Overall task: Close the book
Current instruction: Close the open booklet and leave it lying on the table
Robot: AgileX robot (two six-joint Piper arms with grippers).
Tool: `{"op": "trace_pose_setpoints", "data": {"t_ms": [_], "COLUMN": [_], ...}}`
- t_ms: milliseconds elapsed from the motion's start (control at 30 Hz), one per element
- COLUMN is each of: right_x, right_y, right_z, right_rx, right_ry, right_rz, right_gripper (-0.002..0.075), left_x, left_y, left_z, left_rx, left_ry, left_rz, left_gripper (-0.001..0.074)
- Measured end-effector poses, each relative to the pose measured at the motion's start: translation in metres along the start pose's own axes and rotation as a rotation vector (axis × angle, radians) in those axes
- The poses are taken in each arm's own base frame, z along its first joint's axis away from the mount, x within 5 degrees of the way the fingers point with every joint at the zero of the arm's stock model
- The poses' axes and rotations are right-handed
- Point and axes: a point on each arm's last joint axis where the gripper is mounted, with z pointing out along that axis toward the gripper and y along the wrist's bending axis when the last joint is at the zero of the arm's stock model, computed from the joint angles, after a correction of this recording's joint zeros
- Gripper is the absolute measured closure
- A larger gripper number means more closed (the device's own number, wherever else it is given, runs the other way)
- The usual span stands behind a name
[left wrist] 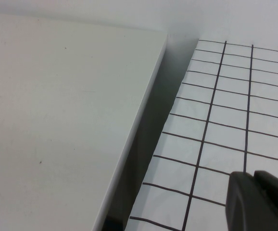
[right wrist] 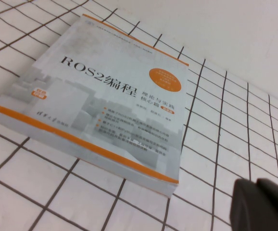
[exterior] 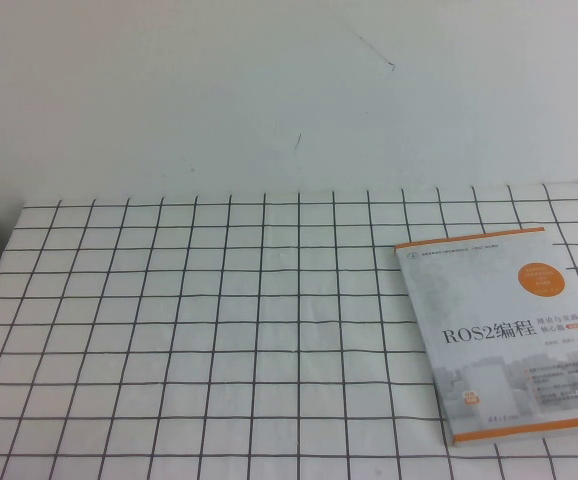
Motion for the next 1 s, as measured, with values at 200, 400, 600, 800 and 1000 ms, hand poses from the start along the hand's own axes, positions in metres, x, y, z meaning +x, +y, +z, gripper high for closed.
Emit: {"op": "trace_pose_setpoints", "data": {"t_ms": [200, 400, 600, 800, 1000], "right_x": [0.0000, 0.0000, 0.0000, 0.0000, 0.0002], "right_y": [0.0000, 0.0000, 0.0000, 0.0000, -0.0002], "right_z": [0.0000, 0.0000, 0.0000, 0.0000, 0.0000], "right_rx": [0.000, 0.000, 0.000, 0.000, 0.003], "right_ry": [0.000, 0.000, 0.000, 0.000, 0.002], "right_rz": [0.000, 0.000, 0.000, 0.000, 0.125], "right_gripper": [0.0729, 0.0729, 0.0729, 0.0729, 0.0729], "left_x": [0.0000, 0.0000, 0.0000, 0.0000, 0.0000], "left_y": [0.0000, 0.0000, 0.0002, 0.0002, 0.0002], "left_z": [0.0000, 0.0000, 0.0000, 0.0000, 0.0000], "left_rx": [0.000, 0.000, -0.004, -0.004, -0.004], "left_ry": [0.000, 0.000, 0.000, 0.000, 0.000], "left_rz": [0.000, 0.000, -0.003, -0.003, -0.003], "left_gripper": [0.0738, 0.0738, 0.0738, 0.0738, 0.0738]}}
